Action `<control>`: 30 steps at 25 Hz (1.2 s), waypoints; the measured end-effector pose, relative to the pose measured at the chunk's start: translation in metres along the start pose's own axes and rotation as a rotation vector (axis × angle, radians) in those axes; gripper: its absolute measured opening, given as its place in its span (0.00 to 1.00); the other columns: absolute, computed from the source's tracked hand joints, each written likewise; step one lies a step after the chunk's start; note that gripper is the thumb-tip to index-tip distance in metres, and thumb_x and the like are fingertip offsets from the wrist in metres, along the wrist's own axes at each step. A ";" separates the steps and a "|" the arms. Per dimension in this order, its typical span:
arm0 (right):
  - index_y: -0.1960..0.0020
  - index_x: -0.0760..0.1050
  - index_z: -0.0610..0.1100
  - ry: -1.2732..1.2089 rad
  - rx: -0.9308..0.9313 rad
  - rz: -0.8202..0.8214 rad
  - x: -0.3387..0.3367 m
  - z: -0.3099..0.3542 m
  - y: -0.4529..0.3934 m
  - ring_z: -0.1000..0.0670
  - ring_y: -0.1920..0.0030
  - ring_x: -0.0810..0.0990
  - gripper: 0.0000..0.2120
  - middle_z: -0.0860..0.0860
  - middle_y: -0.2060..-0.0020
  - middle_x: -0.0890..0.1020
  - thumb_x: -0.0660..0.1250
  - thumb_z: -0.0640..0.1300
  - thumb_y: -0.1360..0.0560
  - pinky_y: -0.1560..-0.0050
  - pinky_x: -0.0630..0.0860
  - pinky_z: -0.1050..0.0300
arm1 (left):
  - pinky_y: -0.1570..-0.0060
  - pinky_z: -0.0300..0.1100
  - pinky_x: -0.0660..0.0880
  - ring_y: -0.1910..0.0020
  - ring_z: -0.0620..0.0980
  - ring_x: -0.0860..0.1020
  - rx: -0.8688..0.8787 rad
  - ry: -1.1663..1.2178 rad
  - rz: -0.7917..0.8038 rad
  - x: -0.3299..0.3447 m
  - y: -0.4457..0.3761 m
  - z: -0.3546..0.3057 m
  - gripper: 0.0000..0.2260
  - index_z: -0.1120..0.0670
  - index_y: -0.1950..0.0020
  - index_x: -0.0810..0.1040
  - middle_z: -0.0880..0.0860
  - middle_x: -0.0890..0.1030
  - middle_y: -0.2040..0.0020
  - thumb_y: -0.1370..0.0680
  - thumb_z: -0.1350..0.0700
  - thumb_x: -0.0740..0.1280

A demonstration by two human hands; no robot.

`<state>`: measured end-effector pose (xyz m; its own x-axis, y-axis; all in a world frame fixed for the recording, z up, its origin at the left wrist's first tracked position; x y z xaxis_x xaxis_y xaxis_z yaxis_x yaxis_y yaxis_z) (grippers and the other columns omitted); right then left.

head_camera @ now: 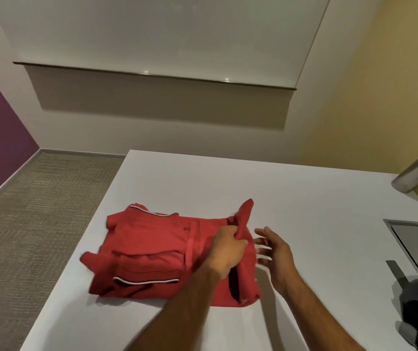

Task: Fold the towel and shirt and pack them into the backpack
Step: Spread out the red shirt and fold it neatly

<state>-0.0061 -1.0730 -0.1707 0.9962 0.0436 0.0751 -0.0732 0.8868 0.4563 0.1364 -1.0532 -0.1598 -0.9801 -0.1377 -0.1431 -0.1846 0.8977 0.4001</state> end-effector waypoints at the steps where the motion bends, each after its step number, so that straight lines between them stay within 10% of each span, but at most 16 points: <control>1: 0.38 0.77 0.42 -0.027 -0.035 0.000 -0.009 0.001 0.002 0.45 0.52 0.82 0.22 0.43 0.48 0.83 0.57 0.57 0.20 0.55 0.76 0.52 | 0.50 0.54 0.82 0.54 0.56 0.84 0.009 0.052 0.049 0.017 0.004 -0.006 0.08 0.54 0.50 0.82 0.57 0.85 0.55 0.24 0.64 0.66; 6: 0.29 0.70 0.44 -0.351 -0.093 0.228 -0.020 0.007 0.019 0.41 0.42 0.82 0.37 0.39 0.38 0.79 0.63 0.68 0.28 0.47 0.82 0.49 | 0.46 0.51 0.81 0.51 0.53 0.84 -0.034 0.317 0.221 0.070 0.022 -0.029 0.11 0.52 0.46 0.82 0.55 0.86 0.51 0.21 0.65 0.65; 13: 0.25 0.52 0.62 0.353 -0.341 0.224 0.008 0.013 0.020 0.70 0.27 0.51 0.40 0.66 0.24 0.55 0.50 0.79 0.31 0.22 0.49 0.56 | 0.44 0.49 0.80 0.48 0.55 0.83 -0.107 0.352 0.090 -0.018 0.008 -0.019 0.14 0.56 0.42 0.81 0.56 0.85 0.48 0.21 0.70 0.63; 21: 0.22 0.35 0.59 1.302 -0.471 0.220 0.068 -0.048 0.012 0.49 0.25 0.27 0.46 0.53 0.23 0.33 0.34 0.80 0.34 0.25 0.31 0.43 | 0.45 0.49 0.78 0.50 0.54 0.80 -0.186 -0.026 -0.211 -0.138 0.005 0.060 0.16 0.51 0.44 0.78 0.52 0.81 0.52 0.24 0.68 0.60; 30: 0.21 0.38 0.55 1.299 -0.469 0.197 0.066 -0.057 0.010 0.47 0.23 0.30 0.46 0.50 0.22 0.36 0.44 0.78 0.30 0.23 0.36 0.43 | 0.47 0.50 0.75 0.43 0.60 0.77 -0.051 -0.713 -0.442 -0.150 0.020 0.081 0.19 0.55 0.33 0.72 0.56 0.78 0.41 0.24 0.56 0.65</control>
<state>0.0620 -1.0350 -0.2112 0.3203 0.3457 -0.8820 -0.4510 0.8744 0.1789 0.2856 -0.9809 -0.2034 -0.5388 -0.1592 -0.8272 -0.5604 0.8009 0.2109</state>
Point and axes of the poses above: each hand's wrist, its own y-axis away from the middle knuckle, its own x-axis out of the palm, z = x × y, the point moved 10 cm from there along -y, towards the middle knuckle
